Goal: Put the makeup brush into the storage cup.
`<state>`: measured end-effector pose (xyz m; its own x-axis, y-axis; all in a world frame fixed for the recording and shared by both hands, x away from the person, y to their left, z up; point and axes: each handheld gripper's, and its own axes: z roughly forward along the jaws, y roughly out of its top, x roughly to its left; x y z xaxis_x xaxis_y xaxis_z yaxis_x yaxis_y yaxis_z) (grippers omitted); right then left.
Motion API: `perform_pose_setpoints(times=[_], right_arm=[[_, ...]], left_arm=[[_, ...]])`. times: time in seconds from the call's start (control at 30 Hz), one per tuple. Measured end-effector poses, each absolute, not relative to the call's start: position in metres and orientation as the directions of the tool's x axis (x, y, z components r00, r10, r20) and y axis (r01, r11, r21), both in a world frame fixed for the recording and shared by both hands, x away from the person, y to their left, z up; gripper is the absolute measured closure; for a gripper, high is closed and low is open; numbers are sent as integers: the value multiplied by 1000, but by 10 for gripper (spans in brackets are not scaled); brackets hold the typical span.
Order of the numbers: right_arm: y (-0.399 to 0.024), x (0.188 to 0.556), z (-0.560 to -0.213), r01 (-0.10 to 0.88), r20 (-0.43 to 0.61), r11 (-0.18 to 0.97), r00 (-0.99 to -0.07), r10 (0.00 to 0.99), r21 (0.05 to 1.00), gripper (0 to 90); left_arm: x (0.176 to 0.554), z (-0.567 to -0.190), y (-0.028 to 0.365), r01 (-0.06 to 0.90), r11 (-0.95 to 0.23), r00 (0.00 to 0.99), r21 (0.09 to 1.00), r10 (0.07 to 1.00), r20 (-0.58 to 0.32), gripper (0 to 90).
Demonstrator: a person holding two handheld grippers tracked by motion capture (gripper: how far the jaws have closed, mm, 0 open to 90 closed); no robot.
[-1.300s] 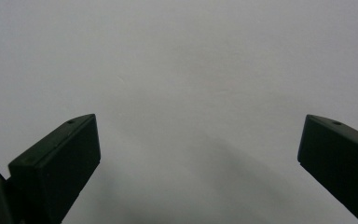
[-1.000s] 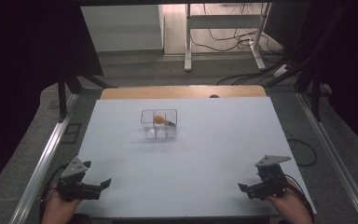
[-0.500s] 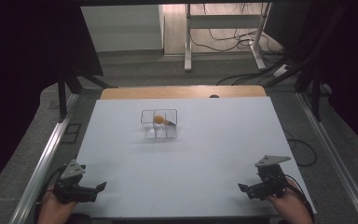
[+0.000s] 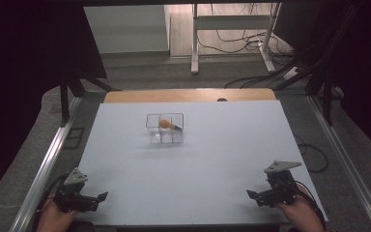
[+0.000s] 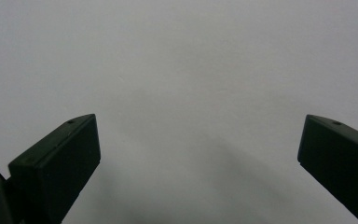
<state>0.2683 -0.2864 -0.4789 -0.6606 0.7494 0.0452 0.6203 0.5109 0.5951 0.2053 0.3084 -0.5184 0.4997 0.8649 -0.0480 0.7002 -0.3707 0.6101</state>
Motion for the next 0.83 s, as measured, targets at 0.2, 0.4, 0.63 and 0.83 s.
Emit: perform_pose_setpoints(times=[0.2,0.4,0.63,0.83], right_arm=[[-286,268,-479,620,45,512,-661,749,595,0],[-286,268,-479,619,43,513,-661,749,594,0],[-285,268,-480,619,41,518,-664,746,590,0],[-285,268,-481,622,41,521,-664,746,585,0]], left_arm=[[205,-522,309,711,-383,505,590,861,-49,0],[205,-525,310,723,-394,508,567,860,-50,0],[206,-529,309,740,-402,510,539,858,-61,0],[206,-528,309,740,-407,513,535,856,-58,0]])
